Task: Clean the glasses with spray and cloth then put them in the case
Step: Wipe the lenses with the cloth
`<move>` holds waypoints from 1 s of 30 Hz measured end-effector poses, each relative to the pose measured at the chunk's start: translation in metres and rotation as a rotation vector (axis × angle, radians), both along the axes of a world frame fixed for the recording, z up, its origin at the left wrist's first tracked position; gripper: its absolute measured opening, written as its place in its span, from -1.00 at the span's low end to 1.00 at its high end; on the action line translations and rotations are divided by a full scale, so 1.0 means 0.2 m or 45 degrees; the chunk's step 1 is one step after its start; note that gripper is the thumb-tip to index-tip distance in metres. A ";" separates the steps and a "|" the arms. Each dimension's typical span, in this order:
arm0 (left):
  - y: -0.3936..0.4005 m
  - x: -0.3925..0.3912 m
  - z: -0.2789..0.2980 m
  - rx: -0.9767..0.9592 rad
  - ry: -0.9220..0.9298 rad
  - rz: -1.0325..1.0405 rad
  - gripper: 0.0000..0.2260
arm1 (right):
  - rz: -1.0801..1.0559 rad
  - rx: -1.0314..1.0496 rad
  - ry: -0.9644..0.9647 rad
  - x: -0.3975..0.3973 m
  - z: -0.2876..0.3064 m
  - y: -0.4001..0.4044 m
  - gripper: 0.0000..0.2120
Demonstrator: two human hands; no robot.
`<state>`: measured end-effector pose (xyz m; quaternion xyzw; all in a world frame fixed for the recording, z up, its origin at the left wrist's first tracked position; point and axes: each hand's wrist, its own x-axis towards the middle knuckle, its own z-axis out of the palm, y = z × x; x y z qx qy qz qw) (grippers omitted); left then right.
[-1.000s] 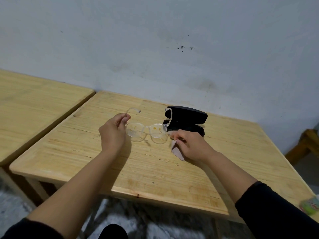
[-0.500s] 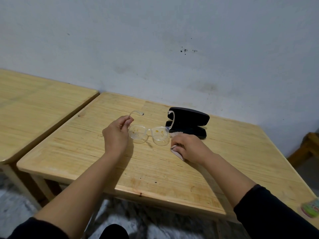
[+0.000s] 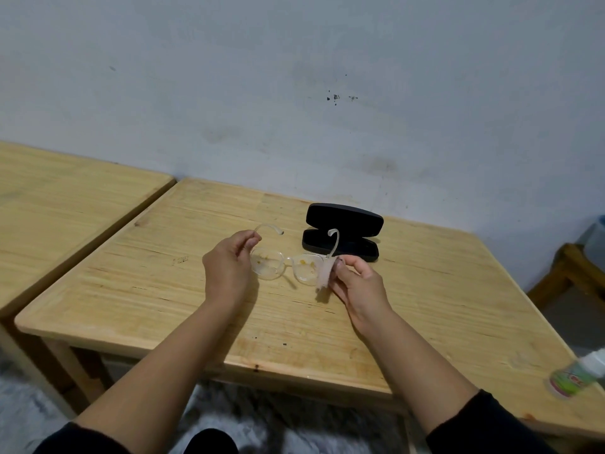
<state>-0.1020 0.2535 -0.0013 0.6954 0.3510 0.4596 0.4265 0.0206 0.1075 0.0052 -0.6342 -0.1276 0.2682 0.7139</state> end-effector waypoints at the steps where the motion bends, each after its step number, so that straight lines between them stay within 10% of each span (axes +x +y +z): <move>1: -0.02 0.01 0.00 -0.004 -0.007 -0.012 -0.85 | -0.023 0.003 0.024 -0.01 0.00 0.01 -0.93; 14: -0.15 0.03 0.04 -0.013 -0.035 -0.127 -0.87 | -0.427 -0.106 -0.225 -0.10 0.00 0.04 -0.76; 30: -0.17 0.01 0.08 -0.004 -0.085 -0.163 -0.87 | -0.270 -0.253 -0.456 -0.15 0.05 -0.06 -0.72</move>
